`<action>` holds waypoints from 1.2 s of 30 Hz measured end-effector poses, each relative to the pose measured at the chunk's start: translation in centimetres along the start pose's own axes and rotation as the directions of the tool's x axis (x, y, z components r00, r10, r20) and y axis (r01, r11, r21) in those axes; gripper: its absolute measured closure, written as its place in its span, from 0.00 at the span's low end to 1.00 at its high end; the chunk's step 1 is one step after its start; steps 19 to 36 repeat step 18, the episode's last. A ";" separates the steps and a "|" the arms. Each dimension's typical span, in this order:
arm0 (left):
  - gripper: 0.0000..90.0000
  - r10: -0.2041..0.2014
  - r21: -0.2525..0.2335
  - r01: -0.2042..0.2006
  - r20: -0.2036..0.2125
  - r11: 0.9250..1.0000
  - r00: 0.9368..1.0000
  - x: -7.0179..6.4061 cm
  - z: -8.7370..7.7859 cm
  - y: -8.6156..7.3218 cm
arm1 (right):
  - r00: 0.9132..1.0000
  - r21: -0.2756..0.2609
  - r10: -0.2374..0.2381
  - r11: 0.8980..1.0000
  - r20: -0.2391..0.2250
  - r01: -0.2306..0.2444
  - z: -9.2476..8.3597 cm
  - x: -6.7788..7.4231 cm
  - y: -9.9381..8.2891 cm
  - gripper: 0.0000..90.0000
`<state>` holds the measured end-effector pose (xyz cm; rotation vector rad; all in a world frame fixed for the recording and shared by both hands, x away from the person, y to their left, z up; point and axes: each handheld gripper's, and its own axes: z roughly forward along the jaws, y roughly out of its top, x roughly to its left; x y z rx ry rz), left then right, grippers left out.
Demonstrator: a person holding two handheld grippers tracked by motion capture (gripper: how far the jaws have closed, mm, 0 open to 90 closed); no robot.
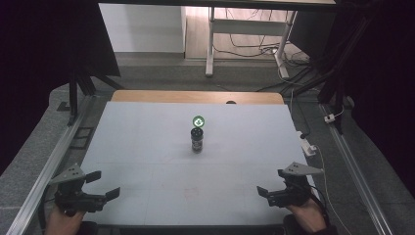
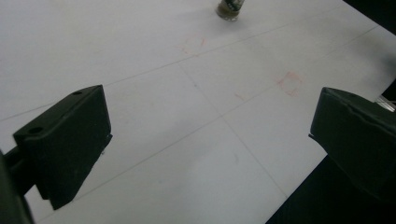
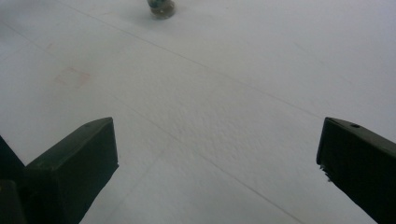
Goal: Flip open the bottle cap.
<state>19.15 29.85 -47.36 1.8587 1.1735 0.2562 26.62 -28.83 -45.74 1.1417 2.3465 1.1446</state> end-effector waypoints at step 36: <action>0.00 -0.004 0.095 0.012 -0.085 0.995 0.996 0.1 -0.5 -1.3 | 0.998 0.040 0.037 0.998 0.049 -0.039 -1.9 -0.5 -1.5 0.00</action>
